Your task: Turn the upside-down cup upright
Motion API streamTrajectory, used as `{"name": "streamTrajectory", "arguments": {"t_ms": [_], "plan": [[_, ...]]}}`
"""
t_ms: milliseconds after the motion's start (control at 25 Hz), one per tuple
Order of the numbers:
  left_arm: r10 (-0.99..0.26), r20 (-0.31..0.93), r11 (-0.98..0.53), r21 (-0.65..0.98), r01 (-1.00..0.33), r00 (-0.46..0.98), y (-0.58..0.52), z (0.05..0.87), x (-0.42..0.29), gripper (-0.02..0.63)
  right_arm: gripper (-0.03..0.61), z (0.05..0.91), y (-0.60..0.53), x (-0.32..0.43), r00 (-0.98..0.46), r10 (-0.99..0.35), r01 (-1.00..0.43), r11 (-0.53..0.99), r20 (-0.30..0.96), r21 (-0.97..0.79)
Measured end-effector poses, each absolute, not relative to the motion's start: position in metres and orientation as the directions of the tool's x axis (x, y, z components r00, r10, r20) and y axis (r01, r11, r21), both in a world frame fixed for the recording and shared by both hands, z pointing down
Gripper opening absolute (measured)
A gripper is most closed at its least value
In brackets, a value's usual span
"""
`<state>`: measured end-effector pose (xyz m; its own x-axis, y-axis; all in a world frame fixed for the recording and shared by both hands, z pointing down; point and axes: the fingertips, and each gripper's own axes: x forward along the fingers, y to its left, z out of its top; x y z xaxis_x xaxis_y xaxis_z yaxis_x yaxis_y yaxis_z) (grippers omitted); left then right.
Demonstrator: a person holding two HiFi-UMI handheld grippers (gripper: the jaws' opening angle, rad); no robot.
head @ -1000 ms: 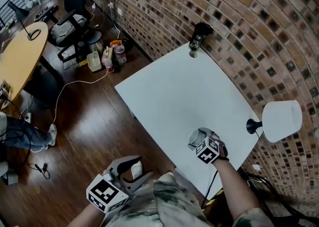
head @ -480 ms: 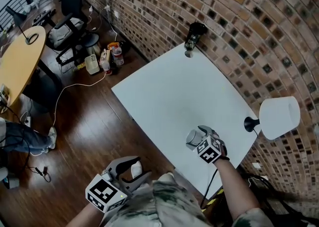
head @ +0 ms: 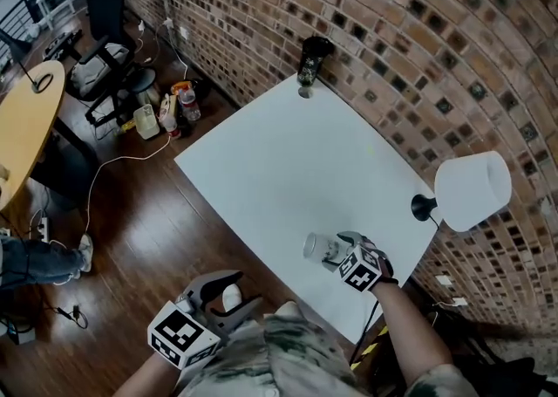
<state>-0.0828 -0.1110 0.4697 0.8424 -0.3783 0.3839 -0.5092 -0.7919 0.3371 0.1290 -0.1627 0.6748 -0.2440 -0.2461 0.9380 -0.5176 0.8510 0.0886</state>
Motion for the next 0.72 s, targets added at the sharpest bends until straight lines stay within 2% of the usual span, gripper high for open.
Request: {"name": "streamTrajectory", "arguments": {"t_ms": [80,120,720], "plan": [[-0.383,0.387,-0.788,0.338,-0.515,0.839,-0.108,0.469,-0.079,0.215,0.280,0.676,-0.161,0.129,-0.256,-0.251,-0.512,0.854,0.933,0.089],[-0.386,0.389,-0.786,0.336,-0.519,0.837,-0.106,0.469,-0.078,0.215,0.271,0.676,-0.162,0.129,-0.262,-0.257,-0.514,0.853,0.930,0.091],[-0.424,0.373,-0.770,0.331,-0.546,0.825,-0.087,0.464,-0.075,0.215,0.258,0.644,-0.157,0.147,-0.192,-0.271,-0.460,0.874,0.943,0.157]]}}
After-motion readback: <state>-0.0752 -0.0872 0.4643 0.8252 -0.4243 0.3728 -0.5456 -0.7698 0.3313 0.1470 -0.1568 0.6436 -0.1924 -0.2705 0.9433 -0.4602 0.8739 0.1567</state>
